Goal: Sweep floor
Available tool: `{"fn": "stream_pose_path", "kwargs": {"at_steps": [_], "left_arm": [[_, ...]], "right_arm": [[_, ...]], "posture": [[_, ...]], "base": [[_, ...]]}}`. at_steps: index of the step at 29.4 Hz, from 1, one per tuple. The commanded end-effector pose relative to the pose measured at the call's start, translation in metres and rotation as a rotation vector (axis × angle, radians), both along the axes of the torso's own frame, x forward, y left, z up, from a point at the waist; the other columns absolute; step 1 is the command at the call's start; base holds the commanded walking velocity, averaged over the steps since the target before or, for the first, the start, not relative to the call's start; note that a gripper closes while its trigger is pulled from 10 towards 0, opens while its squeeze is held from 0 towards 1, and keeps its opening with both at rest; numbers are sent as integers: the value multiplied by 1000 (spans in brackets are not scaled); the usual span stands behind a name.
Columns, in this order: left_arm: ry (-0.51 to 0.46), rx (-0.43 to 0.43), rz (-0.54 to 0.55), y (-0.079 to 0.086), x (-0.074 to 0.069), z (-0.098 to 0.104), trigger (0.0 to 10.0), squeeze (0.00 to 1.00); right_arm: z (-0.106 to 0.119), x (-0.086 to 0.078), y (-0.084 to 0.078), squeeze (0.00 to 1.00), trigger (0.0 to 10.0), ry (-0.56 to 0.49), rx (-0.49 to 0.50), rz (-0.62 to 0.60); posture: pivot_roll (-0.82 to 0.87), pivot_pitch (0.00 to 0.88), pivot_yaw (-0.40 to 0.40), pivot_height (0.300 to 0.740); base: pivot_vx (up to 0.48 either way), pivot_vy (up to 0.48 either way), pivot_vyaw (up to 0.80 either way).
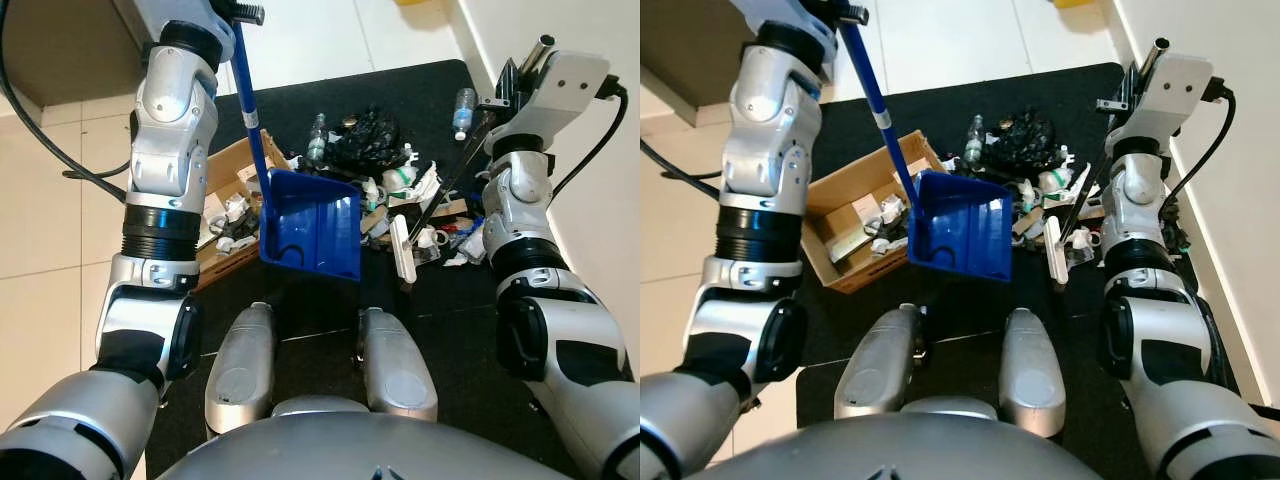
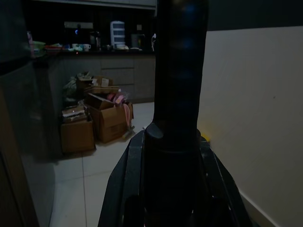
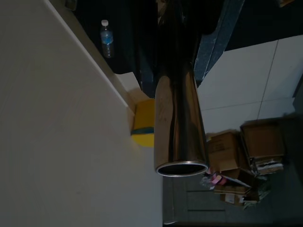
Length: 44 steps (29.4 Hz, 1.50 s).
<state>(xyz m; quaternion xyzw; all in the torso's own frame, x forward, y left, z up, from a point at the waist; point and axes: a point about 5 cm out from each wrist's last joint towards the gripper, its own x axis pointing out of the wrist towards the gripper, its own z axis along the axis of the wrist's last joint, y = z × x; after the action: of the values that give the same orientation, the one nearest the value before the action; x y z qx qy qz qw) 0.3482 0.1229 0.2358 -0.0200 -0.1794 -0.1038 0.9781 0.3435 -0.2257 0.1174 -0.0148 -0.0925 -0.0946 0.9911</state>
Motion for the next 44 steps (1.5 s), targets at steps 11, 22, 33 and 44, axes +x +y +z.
{"fn": "stream_pose_path", "kwargs": {"at_steps": [11, 22, 33, 44], "left_arm": [[111, -156, -114, -26, -20, -23, 10000, 0], [235, -97, -140, -49, -43, -86, 10000, 0], [282, 38, 108, -4, -40, -121, 10000, 0], [305, -68, 185, 21, -37, -111, 10000, 0]], "right_arm": [[10, -2, -3, 0, 10000, -75, -49, 0], [16, -1, -9, 0, 10000, -106, -70, -43], [22, -6, -34, 0, 10000, -104, -159, -137], [22, -5, -33, 0, 10000, -85, -239, -121]], "posture": [[114, 78, 32, 740], [105, 97, 41, 740], [106, 136, 34, 740], [117, 173, 40, 740]], "base": [[0, 0, 0], [0, 0, 0], [0, 0, 0], [0, 0, 0]]}}
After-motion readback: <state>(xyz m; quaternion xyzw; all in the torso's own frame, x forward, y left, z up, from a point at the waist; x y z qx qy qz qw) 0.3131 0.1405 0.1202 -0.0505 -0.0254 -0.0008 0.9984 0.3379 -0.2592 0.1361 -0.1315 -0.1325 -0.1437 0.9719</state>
